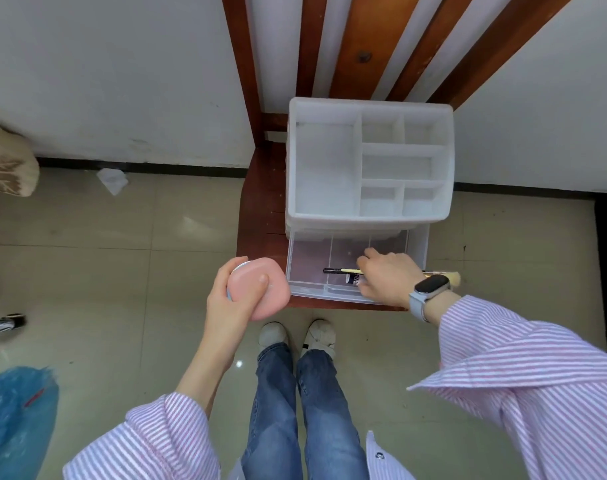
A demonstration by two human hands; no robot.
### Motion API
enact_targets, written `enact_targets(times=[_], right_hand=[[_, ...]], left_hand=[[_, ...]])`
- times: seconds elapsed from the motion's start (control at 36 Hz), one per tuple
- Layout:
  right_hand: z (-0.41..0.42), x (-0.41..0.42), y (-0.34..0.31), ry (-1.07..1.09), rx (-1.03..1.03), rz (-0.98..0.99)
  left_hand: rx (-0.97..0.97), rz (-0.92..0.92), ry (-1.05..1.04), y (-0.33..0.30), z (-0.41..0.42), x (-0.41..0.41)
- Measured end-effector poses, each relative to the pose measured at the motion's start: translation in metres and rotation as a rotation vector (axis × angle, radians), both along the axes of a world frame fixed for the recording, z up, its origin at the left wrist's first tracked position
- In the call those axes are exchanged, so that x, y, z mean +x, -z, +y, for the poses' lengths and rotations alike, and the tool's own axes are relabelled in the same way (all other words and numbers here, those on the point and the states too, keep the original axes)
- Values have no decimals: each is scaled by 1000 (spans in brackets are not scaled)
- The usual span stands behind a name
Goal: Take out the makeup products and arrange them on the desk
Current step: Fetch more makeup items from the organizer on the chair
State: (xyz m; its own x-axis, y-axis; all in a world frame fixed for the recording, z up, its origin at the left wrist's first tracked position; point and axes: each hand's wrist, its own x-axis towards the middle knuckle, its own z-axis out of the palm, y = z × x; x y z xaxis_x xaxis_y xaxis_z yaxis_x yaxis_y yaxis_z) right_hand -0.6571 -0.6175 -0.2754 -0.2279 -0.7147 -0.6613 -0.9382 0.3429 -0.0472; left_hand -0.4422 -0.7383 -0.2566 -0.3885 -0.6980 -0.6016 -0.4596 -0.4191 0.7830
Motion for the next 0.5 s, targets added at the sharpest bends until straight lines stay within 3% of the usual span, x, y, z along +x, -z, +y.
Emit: enact_targets(times=[0.11, 0.25, 0.33, 0.5], right_hand=[[-3, 2, -11, 162, -129, -110], [-23, 28, -44, 653, -358, -706], [-36, 40, -57, 848, -361, -944], [-40, 50, -56, 1078, -356, -1128]], left_hand=[[26, 42, 11, -4, -2, 3], [55, 151, 148, -17, -6, 6], [47, 172, 277, -27, -8, 4], [121, 170, 389, -37, -10, 0]])
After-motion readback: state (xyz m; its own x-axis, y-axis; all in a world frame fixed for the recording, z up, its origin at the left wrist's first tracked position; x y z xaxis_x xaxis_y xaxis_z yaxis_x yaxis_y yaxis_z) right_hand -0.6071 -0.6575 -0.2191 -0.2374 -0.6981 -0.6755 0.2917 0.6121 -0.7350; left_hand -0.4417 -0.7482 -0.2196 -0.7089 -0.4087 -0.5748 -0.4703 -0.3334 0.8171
